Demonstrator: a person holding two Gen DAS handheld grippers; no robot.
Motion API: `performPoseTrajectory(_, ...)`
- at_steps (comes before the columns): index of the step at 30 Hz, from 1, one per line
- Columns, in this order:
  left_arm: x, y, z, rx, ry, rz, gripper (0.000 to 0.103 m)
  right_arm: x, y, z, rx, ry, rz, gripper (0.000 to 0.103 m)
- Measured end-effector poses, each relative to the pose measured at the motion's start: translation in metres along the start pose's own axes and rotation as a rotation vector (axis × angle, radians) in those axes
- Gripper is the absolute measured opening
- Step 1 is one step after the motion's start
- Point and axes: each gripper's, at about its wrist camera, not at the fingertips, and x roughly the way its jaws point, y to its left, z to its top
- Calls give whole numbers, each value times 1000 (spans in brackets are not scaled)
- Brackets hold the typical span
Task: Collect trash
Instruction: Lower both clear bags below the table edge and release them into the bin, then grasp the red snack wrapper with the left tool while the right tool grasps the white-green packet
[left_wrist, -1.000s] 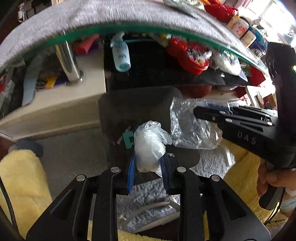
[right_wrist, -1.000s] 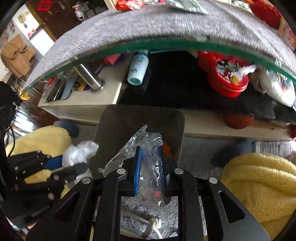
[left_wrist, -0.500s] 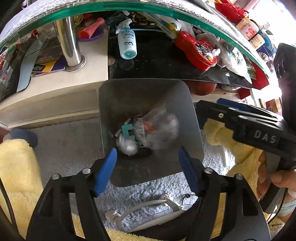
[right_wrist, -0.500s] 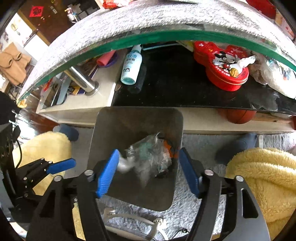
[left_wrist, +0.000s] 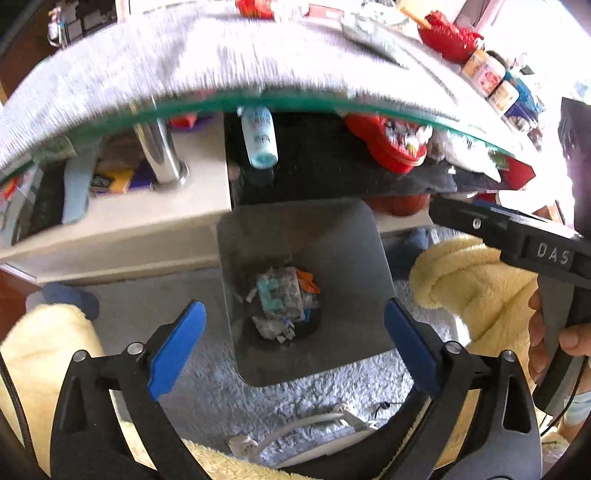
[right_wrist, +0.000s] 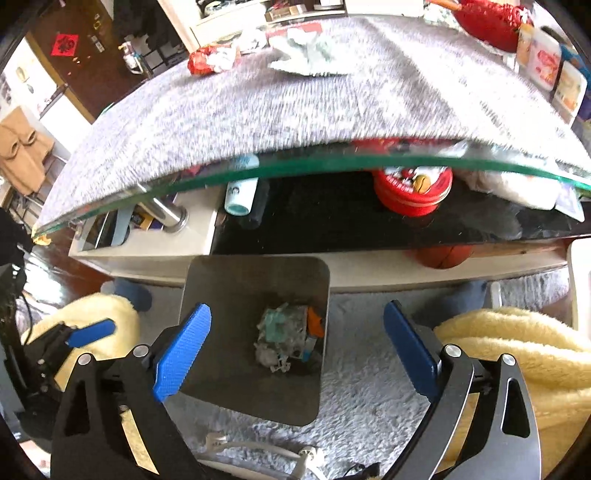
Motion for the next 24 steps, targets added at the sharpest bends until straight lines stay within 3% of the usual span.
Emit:
performPoseTrajectory(8, -32, 5, 31, -5, -105, 52, 95, -32, 6, 35, -46, -101, -44, 96)
performPoseTrajectory(14, -49, 7, 75, 23, -182, 123, 95, -46, 2, 89, -63, -197, -90, 96)
performPoseTrajectory(24, -36, 24, 153, 2, -210, 170, 95, 9, -3, 162, -67, -165, -98, 96)
